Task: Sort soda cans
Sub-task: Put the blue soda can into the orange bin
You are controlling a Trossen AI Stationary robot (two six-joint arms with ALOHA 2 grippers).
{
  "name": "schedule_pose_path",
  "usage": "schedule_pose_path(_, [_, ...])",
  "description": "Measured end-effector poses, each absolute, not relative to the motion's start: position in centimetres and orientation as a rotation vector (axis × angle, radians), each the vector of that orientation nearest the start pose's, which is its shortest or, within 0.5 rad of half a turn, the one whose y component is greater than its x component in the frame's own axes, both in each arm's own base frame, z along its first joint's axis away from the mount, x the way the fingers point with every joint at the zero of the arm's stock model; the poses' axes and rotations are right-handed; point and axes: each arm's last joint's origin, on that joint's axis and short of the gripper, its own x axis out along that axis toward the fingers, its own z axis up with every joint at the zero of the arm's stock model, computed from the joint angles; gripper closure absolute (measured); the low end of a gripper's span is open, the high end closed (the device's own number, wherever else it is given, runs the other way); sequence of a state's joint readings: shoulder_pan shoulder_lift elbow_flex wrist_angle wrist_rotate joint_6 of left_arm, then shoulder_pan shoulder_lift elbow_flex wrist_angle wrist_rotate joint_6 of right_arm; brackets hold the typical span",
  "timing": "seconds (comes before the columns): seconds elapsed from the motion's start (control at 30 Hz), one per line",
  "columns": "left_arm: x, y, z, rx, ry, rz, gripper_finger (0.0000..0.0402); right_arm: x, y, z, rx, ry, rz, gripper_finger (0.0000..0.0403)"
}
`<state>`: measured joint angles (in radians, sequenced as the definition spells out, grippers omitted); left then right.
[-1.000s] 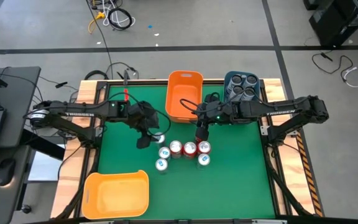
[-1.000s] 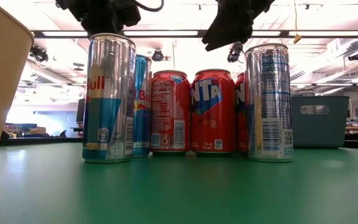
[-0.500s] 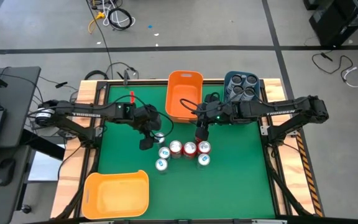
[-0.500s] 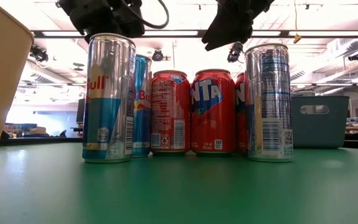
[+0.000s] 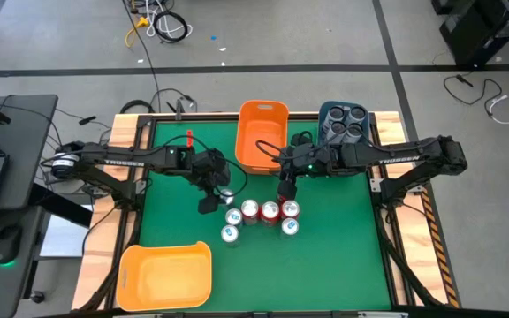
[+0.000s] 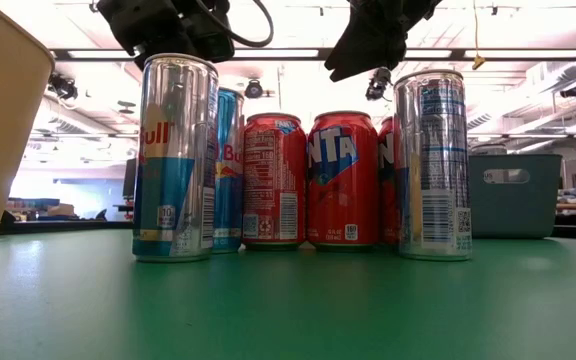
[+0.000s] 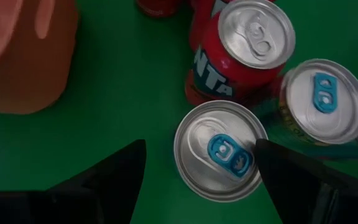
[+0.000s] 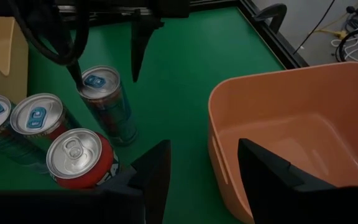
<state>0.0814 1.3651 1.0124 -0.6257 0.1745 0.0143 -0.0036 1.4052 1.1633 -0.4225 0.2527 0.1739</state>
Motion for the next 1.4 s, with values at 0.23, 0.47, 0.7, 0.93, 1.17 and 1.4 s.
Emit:
schedule_pose_path(0.23, [27.1,1.7,27.2,-0.106,0.973,-0.1,0.0096,30.4,-0.8,30.4,0.083,0.637,-0.303,0.0229])
schedule_pose_path(0.47, [26.9,1.2,26.7,-0.124,1.018,-0.115,0.0096,30.4,-0.8,30.4,0.083,0.637,-0.302,0.0229])
schedule_pose_path(0.7, [26.9,1.2,26.2,-0.085,1.029,-0.058,0.0096,30.4,-0.8,30.4,0.083,0.637,-0.302,0.0229])
schedule_pose_path(0.93, [27.2,1.0,26.2,-0.073,0.996,-0.076,0.0096,30.4,-0.8,30.4,0.083,0.636,-0.302,0.0229])
schedule_pose_path(1.17, [28.2,0.9,24.9,-0.07,1.03,-0.084,0.0096,30.4,-0.8,30.4,0.083,0.637,-0.302,0.0229])
schedule_pose_path(1.4, [28.8,0.9,24.2,-0.018,1.042,-0.105,0.0097,30.4,-0.8,30.4,0.083,0.637,-0.302,0.0229])
